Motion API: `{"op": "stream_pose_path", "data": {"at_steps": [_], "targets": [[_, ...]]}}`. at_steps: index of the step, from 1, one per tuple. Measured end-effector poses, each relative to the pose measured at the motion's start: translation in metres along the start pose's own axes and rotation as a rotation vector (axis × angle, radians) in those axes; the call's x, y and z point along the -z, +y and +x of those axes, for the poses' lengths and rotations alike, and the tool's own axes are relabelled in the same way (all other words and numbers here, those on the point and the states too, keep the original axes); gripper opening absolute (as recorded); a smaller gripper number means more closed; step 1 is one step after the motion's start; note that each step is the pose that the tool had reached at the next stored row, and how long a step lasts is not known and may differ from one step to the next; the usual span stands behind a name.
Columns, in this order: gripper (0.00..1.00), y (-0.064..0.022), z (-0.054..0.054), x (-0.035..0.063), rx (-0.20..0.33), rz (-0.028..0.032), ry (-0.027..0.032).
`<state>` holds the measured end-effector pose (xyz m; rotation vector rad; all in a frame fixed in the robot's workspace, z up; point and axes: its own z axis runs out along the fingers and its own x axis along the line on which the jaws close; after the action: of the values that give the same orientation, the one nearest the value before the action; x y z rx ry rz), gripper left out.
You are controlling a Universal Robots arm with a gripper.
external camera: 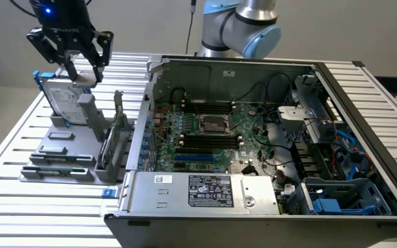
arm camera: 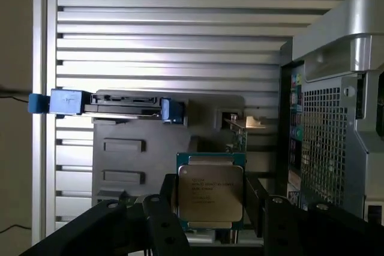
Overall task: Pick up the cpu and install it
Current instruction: 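Pick up the cpu and move it towards the insertion slot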
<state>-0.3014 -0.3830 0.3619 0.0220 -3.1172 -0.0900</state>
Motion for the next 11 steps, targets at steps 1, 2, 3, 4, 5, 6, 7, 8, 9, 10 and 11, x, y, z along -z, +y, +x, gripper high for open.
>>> {"op": "stream_pose_path", "data": {"at_steps": [1,2,3,4,5,6,7,8,9,10,11], "targets": [[0.55,0.0004,-0.004,0.001,0.0,0.0,0.0],[0.55,0.0008,-0.009,0.002,0.0,0.0,0.0001],[0.55,0.0012,-0.014,0.003,0.0,-0.0001,-0.0001],[0.55,0.0016,-0.018,0.004,0.0,0.0,0.0001],[0.55,0.0019,-0.023,0.005,0.0,0.0,0.0],[0.55,0.0023,-0.027,0.0059,0.0,-0.0001,-0.0001],[0.55,0.0027,-0.032,0.0067,0.0,-0.0001,-0.0001],[0.55,0.0031,-0.036,0.0076,0.0,-0.0001,0.0],[0.55,0.0035,-0.041,0.0084,0.0,-0.0001,-0.0001],[0.55,0.0039,-0.045,0.0092,0.0,0.0,0.0],[0.55,0.0043,-0.05,0.0099,0.0,0.0,0.0]]}}
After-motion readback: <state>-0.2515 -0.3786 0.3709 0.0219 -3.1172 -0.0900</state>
